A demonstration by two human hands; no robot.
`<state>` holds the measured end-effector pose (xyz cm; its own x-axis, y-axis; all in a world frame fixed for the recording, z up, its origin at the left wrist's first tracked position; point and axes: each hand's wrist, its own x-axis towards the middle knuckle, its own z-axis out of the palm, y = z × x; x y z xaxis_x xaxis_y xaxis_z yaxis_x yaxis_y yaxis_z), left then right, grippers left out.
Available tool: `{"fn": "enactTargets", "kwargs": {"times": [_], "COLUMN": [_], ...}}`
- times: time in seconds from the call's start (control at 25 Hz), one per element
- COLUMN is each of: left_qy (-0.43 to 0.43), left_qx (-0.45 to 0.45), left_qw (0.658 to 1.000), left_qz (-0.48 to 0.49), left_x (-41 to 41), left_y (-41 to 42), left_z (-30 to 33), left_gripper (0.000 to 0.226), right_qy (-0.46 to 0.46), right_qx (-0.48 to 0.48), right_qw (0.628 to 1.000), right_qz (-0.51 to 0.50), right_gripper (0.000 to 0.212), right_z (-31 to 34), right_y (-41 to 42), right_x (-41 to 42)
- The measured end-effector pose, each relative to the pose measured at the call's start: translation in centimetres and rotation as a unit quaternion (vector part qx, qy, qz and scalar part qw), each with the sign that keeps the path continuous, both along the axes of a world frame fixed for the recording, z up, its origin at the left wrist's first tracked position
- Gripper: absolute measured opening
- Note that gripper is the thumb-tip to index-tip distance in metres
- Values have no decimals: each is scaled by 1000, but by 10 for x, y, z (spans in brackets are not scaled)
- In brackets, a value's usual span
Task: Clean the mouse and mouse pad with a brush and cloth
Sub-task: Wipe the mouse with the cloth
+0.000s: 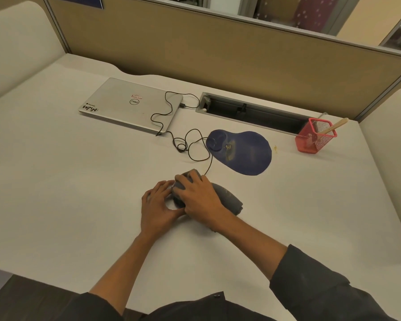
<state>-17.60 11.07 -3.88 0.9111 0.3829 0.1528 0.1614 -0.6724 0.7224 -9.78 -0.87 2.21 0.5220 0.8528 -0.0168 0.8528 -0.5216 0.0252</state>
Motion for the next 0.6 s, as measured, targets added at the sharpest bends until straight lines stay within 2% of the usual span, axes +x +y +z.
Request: {"fn": "enactTargets", "kwargs": {"times": [0.12, 0.24, 0.36, 0.48, 0.6], "left_qy": [-30, -30, -33, -46, -50], "left_qx": [-10, 30, 49, 48, 60], "left_qw": [999, 999, 998, 997, 996], "left_qz": [-1, -23, -34, -35, -40], "left_x": [-3, -5, -6, -5, -3], "left_y": [-2, -3, -6, -7, -4], "left_z": [3, 4, 3, 4, 3], "left_gripper": [67, 50, 46, 59, 59], "right_qy": [-11, -52, -80, -83, -75], "right_qx": [-2, -5, 37, 59, 61], "right_qw": [999, 996, 995, 995, 993], "right_qz": [43, 78, 39, -12, -63], "right_gripper": [36, 36, 49, 62, 69], "right_z": [0, -8, -17, -27, -36], "right_y": [-7, -24, -44, -61, -68], "right_x": [-12, -28, -35, -35, -34]}}
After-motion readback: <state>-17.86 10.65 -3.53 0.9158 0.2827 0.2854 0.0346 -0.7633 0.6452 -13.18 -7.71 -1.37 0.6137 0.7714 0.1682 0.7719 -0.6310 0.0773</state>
